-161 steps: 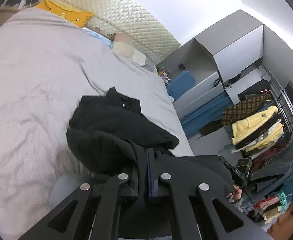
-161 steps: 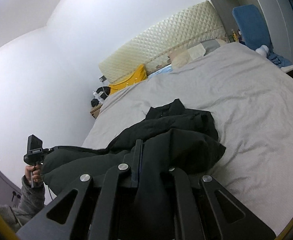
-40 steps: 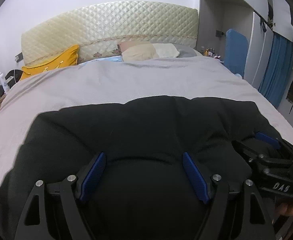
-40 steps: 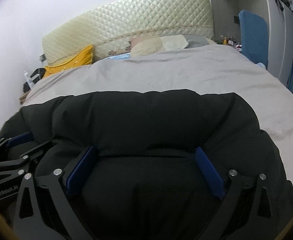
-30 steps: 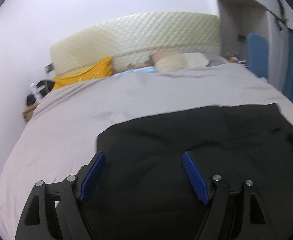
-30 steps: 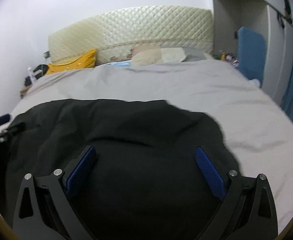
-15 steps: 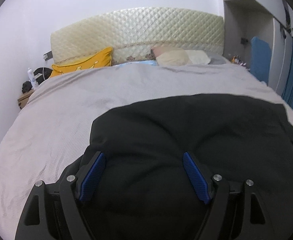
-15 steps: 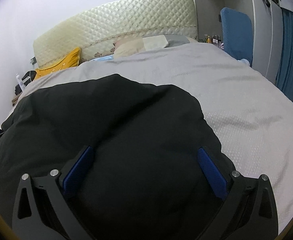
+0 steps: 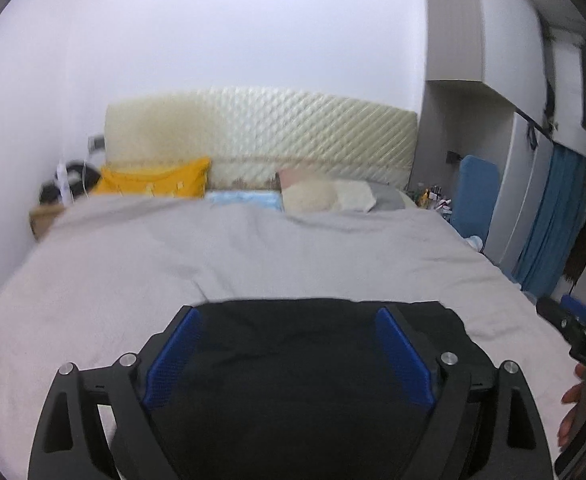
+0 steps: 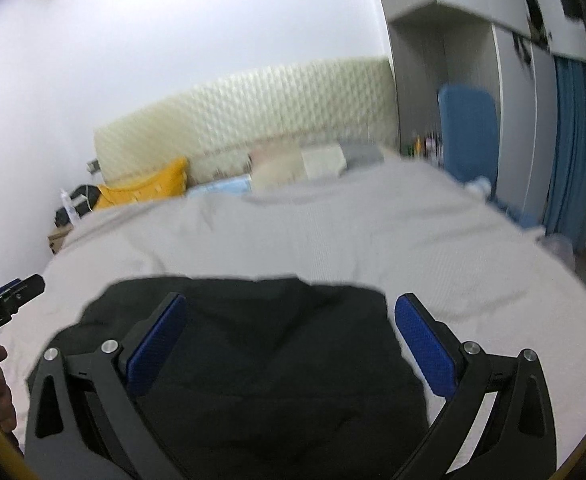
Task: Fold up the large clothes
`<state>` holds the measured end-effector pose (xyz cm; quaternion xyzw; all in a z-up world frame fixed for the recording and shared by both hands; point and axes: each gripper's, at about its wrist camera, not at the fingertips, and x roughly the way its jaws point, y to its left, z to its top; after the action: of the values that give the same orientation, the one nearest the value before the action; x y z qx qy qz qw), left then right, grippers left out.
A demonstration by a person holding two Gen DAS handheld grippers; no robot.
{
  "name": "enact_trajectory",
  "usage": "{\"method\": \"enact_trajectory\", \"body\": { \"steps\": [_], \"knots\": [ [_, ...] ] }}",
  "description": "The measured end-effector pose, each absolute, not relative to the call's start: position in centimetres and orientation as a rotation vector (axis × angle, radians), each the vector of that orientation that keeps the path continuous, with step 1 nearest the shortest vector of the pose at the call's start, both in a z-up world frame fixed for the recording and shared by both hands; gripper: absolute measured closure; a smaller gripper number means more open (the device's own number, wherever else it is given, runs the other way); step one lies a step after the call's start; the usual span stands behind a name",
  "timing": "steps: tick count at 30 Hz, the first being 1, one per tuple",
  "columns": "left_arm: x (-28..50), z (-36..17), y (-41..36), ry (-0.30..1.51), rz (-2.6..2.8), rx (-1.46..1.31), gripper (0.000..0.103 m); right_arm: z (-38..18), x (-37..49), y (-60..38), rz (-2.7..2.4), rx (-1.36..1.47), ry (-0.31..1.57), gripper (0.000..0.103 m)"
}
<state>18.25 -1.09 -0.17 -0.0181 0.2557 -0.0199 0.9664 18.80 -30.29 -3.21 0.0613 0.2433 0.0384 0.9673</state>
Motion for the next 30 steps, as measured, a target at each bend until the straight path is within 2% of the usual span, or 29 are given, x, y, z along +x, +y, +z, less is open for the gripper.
{"method": "enact_trajectory", "body": {
  "steps": [5, 11, 20, 30],
  "knots": [
    [12.9, 3.5, -3.1, 0.45, -0.117, 0.003, 0.007, 2.4, 13.6, -29.1, 0.074, 0.097, 0.384, 0.0],
    [8.5, 5.1, -4.1, 0.421, -0.146, -0.036, 0.004, 5.4, 9.0, -28.9, 0.092, 0.093, 0.287, 0.0],
    [0.8, 8.0, -6.2, 0.315, -0.146, 0.09, 0.001, 7.1, 3.1, -27.0, 0.122, 0.09, 0.22, 0.0],
    [-3.2, 6.0, -5.6, 0.401, -0.096, 0.124, 0.001, 6.4, -2.0, -24.6, 0.169, 0.098, 0.222, 0.0]
  ]
}}
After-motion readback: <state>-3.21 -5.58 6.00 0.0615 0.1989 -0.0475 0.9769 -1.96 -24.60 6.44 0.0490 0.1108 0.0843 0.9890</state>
